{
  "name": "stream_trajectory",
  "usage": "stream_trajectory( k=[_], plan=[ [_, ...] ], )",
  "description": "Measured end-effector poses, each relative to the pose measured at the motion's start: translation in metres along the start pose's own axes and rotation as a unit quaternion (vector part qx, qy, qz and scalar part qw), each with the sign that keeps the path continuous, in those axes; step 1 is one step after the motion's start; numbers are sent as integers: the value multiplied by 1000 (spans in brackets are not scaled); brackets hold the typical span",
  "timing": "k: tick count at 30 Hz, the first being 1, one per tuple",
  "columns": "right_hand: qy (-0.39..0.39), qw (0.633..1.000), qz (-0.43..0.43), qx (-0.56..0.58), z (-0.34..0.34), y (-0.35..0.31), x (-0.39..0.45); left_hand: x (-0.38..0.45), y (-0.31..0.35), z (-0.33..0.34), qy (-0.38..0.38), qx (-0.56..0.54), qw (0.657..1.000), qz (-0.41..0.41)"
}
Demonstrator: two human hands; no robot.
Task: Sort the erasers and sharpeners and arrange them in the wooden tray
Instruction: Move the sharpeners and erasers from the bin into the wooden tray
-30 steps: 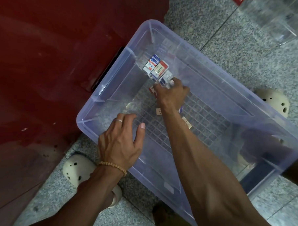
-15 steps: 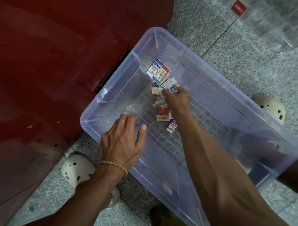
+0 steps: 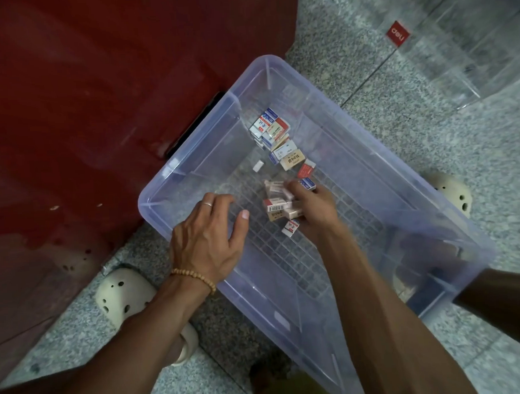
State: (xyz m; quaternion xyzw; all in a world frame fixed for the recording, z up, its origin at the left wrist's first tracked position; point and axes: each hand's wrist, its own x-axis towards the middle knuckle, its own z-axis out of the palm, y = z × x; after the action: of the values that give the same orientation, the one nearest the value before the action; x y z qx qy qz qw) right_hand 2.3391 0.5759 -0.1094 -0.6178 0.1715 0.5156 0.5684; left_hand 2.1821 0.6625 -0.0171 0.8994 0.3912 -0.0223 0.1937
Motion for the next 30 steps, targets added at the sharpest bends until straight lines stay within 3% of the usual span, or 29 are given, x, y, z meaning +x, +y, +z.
stream_trajectory(
  k=[4,8,14,18,24,30],
  plan=[
    [-26,998,-23,50,6,-25,-41,-2,1,-3,-7,-22,1000,5],
    [-57,994,-66,59,22,-52,-83,-1,11,-27,13,-161,986,-28],
    [-152,974,-132,100,46,-93,-164,-21,50,-111,112,-325,938,-36],
    [-209,955,-178,108,67,-109,-219,-54,70,-163,122,-407,905,-23],
    [-244,931,-257,81,98,-113,-284,-89,75,-227,172,-533,828,-29],
    [-278,914,-292,36,128,-105,-328,-117,52,-274,158,-588,793,-28]
  ],
)
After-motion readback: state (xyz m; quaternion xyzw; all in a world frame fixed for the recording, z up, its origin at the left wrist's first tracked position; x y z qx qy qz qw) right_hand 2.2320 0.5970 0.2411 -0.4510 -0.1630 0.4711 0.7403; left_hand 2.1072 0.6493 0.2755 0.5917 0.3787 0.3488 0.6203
